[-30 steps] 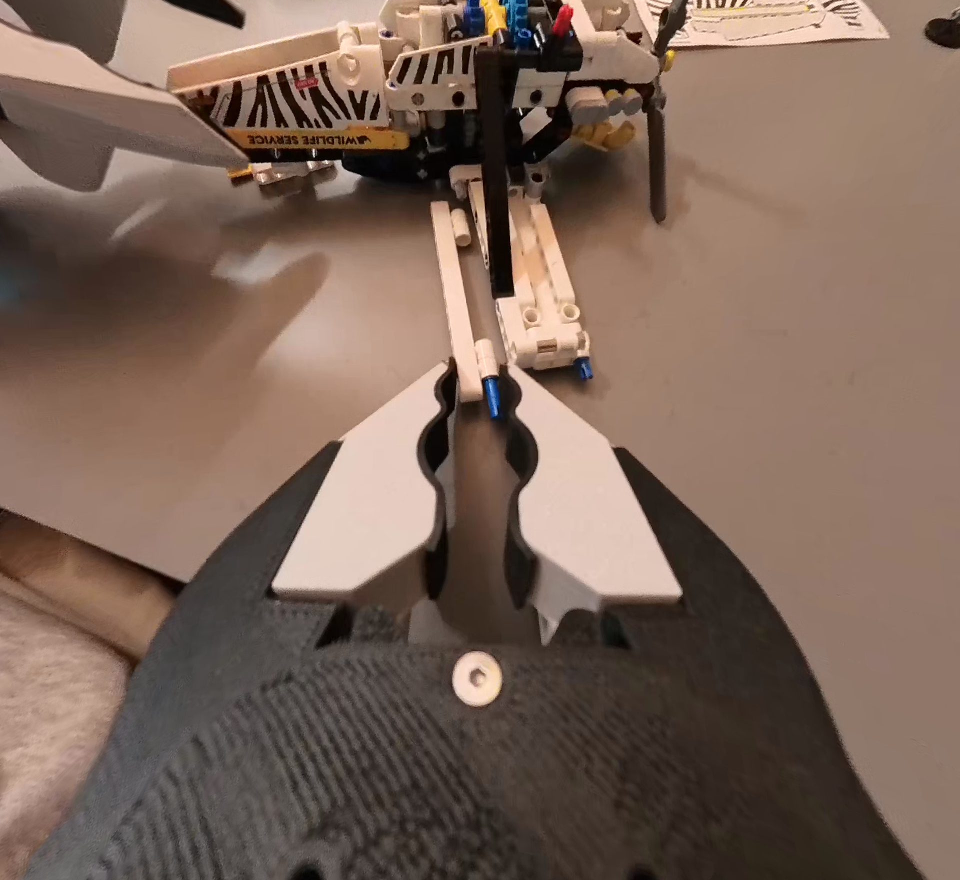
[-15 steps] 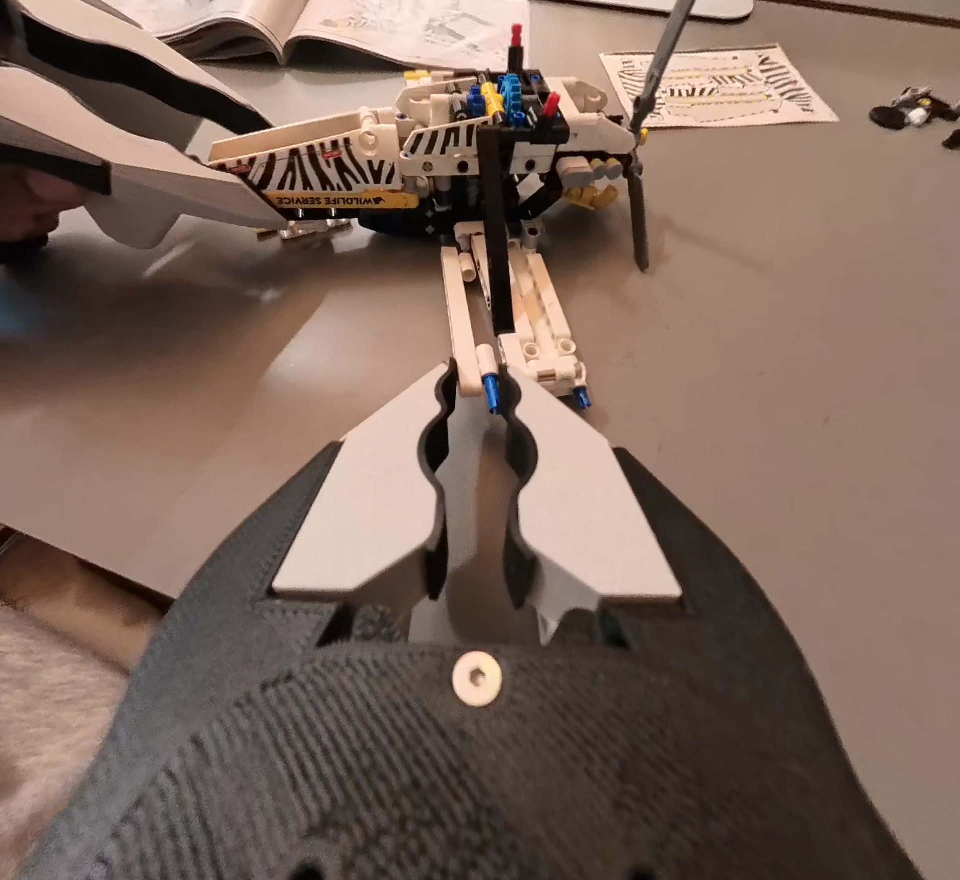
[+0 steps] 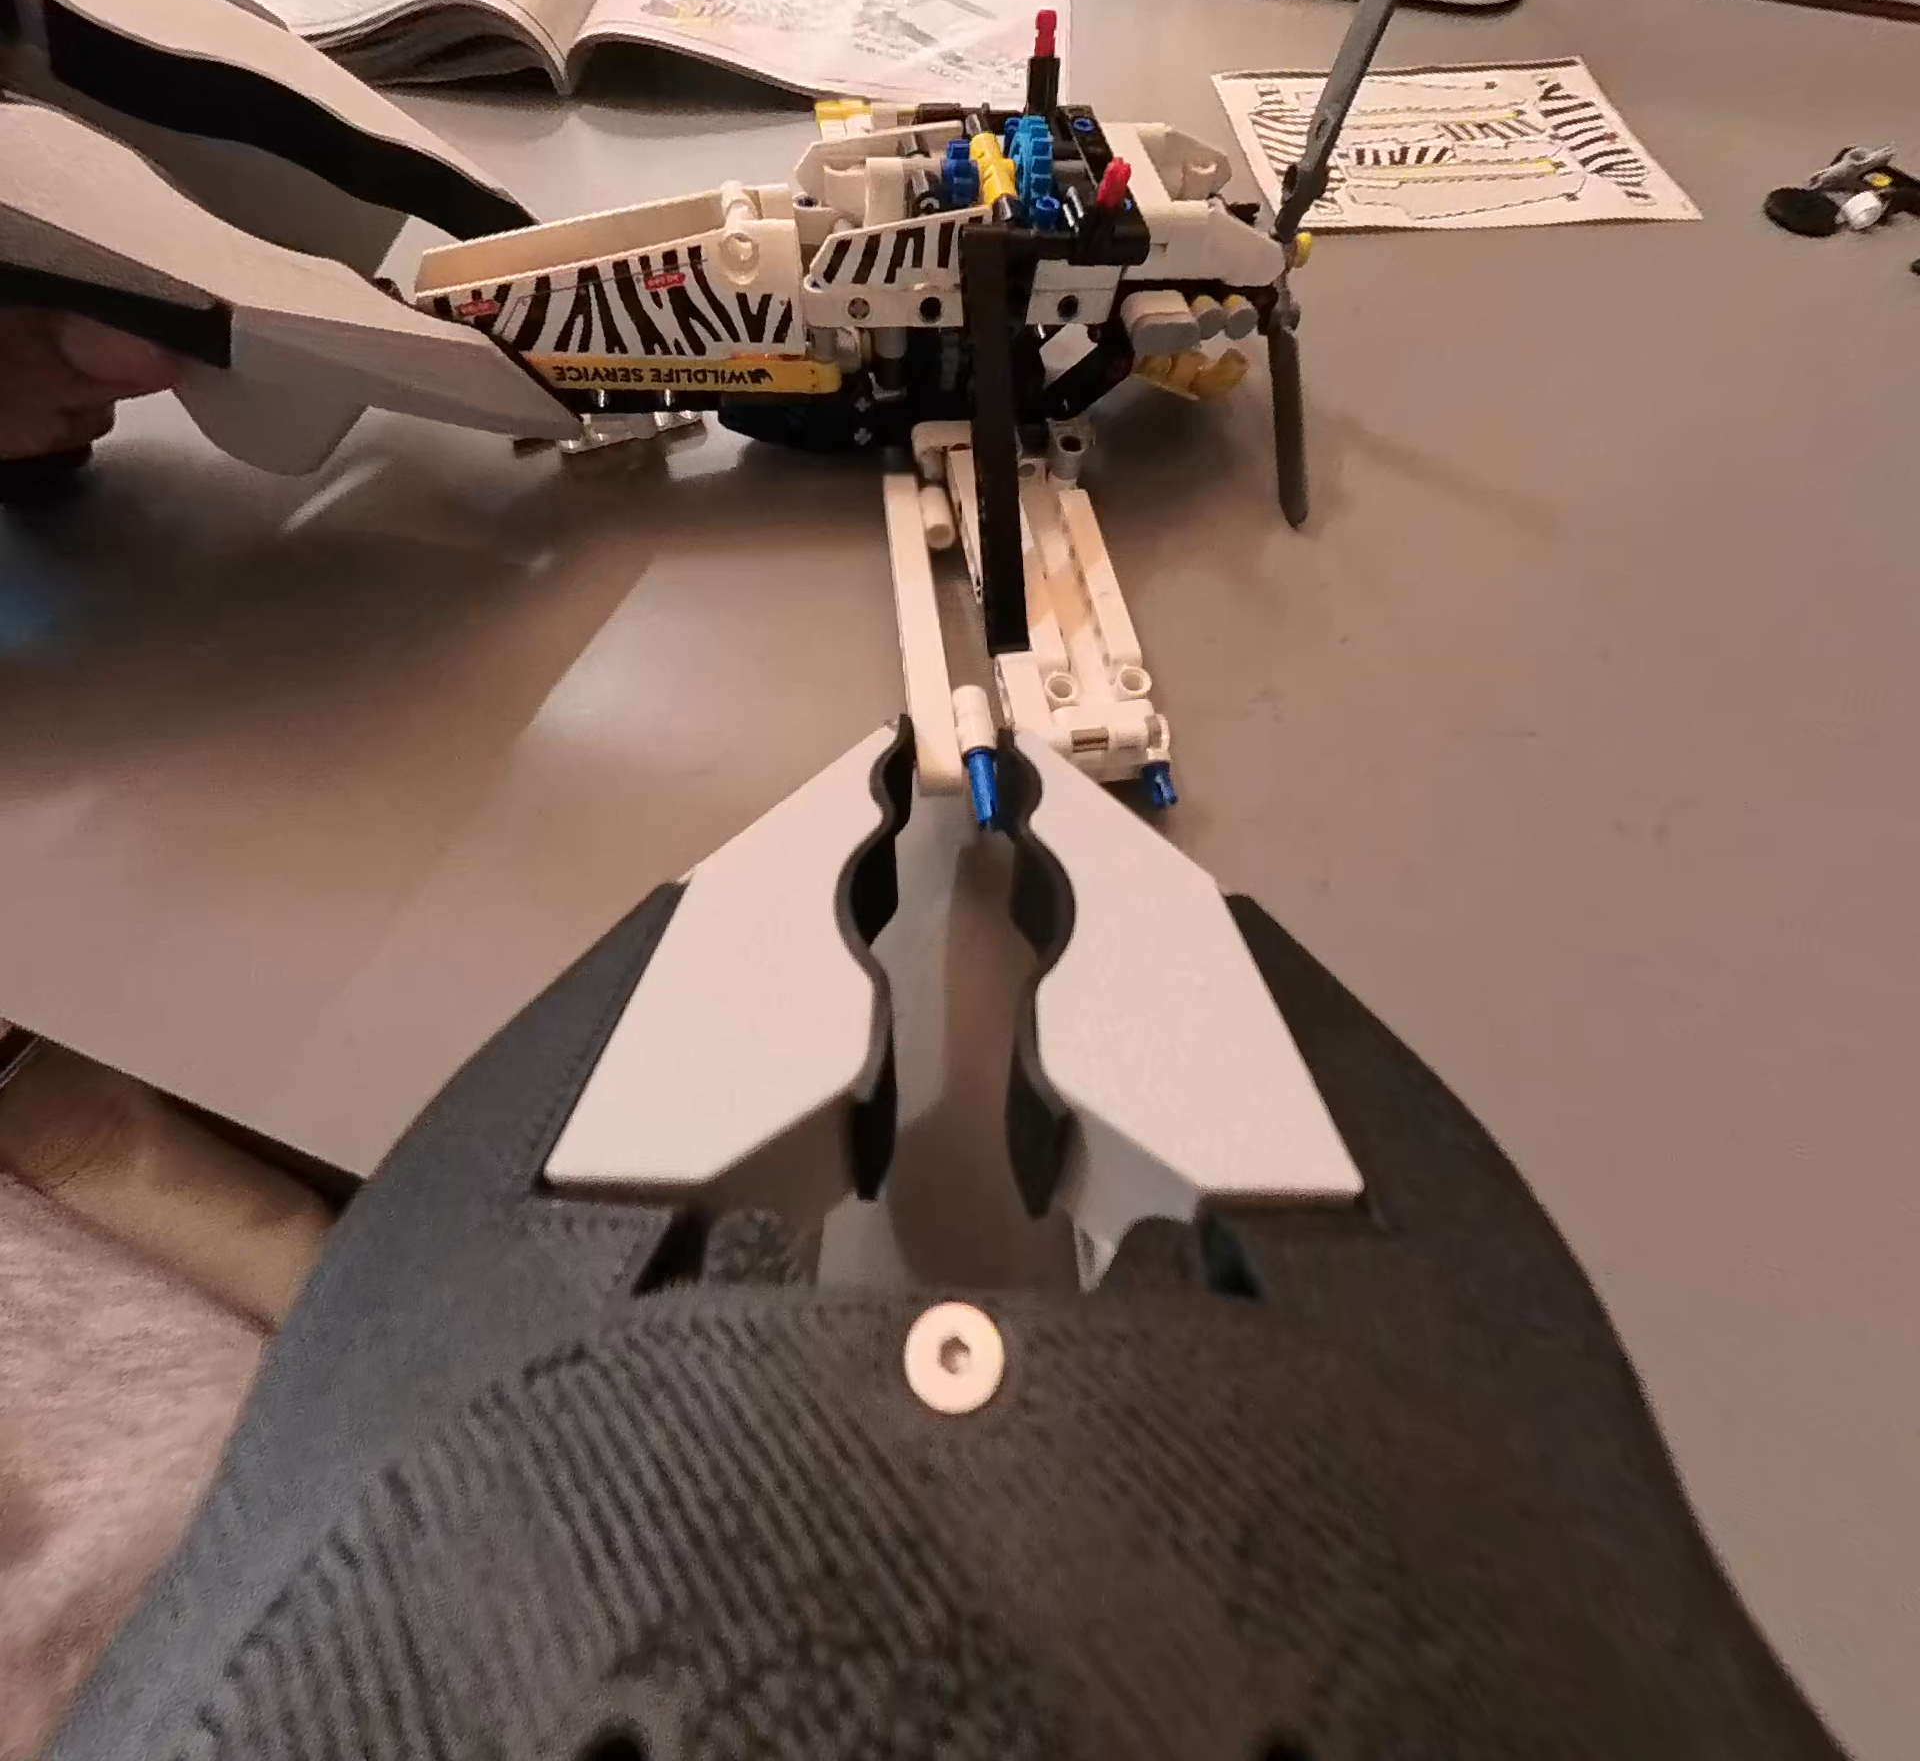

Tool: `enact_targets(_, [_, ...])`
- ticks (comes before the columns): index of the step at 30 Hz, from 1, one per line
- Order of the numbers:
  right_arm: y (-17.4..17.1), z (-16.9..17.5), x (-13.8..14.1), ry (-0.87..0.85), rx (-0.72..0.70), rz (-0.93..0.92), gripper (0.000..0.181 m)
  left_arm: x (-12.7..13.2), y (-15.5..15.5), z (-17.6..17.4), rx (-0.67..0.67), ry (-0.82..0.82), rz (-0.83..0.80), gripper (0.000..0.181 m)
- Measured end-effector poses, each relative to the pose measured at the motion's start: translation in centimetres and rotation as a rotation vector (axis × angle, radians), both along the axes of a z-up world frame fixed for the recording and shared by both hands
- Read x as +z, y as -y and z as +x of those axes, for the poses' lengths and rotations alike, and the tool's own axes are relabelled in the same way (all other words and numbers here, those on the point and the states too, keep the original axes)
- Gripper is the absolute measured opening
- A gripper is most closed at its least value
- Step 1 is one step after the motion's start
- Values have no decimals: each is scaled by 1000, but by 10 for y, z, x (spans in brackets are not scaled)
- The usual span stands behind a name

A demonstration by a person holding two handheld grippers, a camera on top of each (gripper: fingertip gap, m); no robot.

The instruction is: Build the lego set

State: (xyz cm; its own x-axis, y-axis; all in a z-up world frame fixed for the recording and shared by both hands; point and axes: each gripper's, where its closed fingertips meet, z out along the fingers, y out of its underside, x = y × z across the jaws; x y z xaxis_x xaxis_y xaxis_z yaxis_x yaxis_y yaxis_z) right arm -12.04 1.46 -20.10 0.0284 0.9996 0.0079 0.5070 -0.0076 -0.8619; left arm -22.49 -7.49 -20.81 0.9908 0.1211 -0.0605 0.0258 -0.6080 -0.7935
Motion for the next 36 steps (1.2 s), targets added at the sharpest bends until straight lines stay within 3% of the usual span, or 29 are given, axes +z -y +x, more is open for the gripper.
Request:
enact_targets(12, [1,-1,6,-39,-3,27,14,0,1,2,-1,1,-2,43])
enact_targets(26, [-1,-4,-12,45,3,22,13,-2,2,6,-12,2,-20,41])
enact_targets(32, [-2,-4,-12,44,8,23,14,34,-9,6,-38,13,69,59])
enact_targets(36, [-2,-4,-12,44,14,22,14,38,-36,9,-110,58,-46,63])
